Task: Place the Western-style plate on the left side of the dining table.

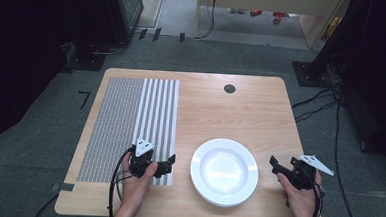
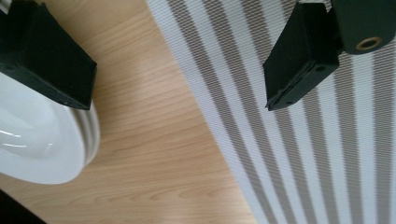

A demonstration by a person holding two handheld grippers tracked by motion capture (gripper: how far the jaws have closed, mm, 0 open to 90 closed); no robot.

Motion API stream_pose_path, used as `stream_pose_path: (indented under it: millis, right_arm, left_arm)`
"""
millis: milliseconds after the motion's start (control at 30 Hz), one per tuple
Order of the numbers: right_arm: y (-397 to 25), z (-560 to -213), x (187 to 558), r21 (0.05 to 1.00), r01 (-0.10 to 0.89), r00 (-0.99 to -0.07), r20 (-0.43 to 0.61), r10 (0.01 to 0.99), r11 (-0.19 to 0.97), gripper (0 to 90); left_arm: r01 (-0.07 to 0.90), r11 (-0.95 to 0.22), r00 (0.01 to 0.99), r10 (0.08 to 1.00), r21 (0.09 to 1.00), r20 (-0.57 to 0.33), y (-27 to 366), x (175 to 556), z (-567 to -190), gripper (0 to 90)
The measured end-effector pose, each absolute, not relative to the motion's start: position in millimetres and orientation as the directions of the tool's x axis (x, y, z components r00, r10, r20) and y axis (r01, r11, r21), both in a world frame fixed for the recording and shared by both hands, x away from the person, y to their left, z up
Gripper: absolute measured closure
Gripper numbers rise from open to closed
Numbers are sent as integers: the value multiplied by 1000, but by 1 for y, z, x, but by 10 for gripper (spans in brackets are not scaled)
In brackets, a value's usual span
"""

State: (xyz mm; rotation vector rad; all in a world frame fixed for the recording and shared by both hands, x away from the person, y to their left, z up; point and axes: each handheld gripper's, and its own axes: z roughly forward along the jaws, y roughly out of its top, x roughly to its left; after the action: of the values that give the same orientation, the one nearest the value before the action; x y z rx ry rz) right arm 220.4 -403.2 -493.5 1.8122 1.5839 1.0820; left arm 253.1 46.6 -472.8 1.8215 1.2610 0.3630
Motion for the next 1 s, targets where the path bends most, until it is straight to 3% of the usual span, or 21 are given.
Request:
stream_pose_path:
  millis: [333, 467, 1000]
  right_arm:
    - [-368, -479, 214, 835, 533, -61, 202, 978, -139, 315]
    - [-357, -479, 211, 835, 531, -89, 222, 971, -142, 442]
    - [-343, -483, 210, 824, 557, -141, 217, 966, -104, 521]
  left_arm:
    - [601, -122, 497, 831, 790, -250, 32, 247, -472, 96]
    - [601, -123, 512, 818, 790, -262, 27, 246, -473, 96]
    - [611, -154, 578, 757, 777, -304, 4, 238, -479, 143]
